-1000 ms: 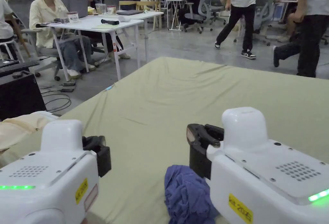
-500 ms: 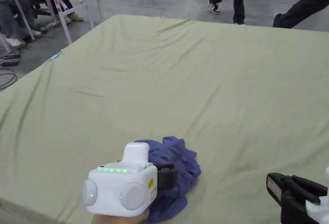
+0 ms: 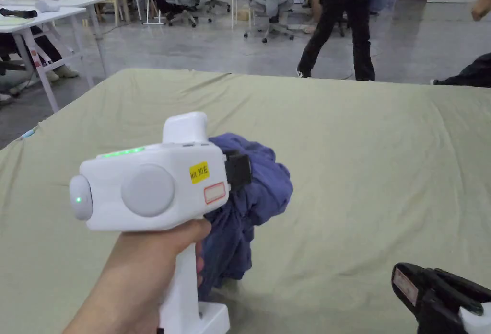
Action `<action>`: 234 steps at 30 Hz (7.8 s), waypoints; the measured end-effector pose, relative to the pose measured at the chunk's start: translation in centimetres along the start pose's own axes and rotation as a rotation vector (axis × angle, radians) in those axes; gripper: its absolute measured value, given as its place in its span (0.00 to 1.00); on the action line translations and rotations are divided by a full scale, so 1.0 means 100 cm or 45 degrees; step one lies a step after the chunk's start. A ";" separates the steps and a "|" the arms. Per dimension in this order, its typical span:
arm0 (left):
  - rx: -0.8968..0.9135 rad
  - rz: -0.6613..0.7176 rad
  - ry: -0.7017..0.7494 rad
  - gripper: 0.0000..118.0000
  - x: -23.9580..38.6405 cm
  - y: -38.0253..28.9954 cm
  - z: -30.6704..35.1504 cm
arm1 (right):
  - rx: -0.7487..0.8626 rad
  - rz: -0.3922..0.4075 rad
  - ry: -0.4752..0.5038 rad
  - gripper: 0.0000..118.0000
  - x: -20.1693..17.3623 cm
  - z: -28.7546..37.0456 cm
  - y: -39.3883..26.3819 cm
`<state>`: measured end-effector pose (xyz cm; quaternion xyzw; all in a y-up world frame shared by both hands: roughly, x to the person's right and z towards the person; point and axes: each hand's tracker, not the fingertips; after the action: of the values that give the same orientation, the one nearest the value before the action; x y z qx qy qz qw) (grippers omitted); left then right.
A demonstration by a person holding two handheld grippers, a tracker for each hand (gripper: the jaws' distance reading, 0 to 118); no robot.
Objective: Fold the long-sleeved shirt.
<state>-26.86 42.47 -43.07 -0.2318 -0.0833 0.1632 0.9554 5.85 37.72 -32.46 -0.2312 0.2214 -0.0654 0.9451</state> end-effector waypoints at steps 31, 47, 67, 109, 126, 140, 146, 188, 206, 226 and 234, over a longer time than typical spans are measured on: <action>-0.239 -0.272 0.023 1.00 0.146 -0.158 -0.056 | -0.015 -0.222 -0.234 0.00 0.110 0.101 -0.050; -0.324 -0.262 0.244 1.00 0.047 -0.130 -0.154 | -0.153 -0.244 -0.194 0.00 0.109 0.034 -0.060; -0.565 -0.185 0.178 0.08 0.023 -0.153 -0.264 | -0.758 -0.245 -0.387 0.96 0.201 -0.178 -0.068; 0.402 -0.018 0.161 0.08 0.066 0.249 -0.095 | 0.217 0.229 -0.630 0.04 0.117 -0.091 0.401; -0.300 -0.099 0.350 0.08 -0.057 -0.007 -0.290 | -0.513 0.214 -0.569 0.04 0.217 -0.308 0.106; -0.403 -0.149 0.275 0.08 -0.051 -0.153 -0.084 | -0.676 0.338 -0.452 0.04 0.157 -0.139 -0.031; -0.612 -0.224 0.298 0.08 -0.056 -0.209 -0.042 | -0.900 0.362 -0.462 0.04 0.151 -0.107 -0.095; -0.695 -0.602 0.413 0.92 -0.065 -0.148 -0.344 | -0.506 -0.186 -0.313 0.00 0.145 0.002 -0.067; -0.547 -0.204 0.274 0.01 -0.057 -0.127 -0.272 | -1.020 -0.162 -0.577 0.65 0.253 -0.248 -0.080; 0.081 0.060 0.018 0.01 0.017 -0.054 0.040 | 0.151 -0.053 -0.353 0.00 0.100 0.054 0.048; 0.222 0.244 0.013 0.01 0.032 -0.042 0.085 | 0.299 -0.087 -0.332 0.00 0.084 0.067 0.084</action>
<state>-24.74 43.63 -33.36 -0.1555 -0.0414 0.2593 0.9523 16.60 45.97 -34.30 -0.1332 0.0800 -0.0923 0.9835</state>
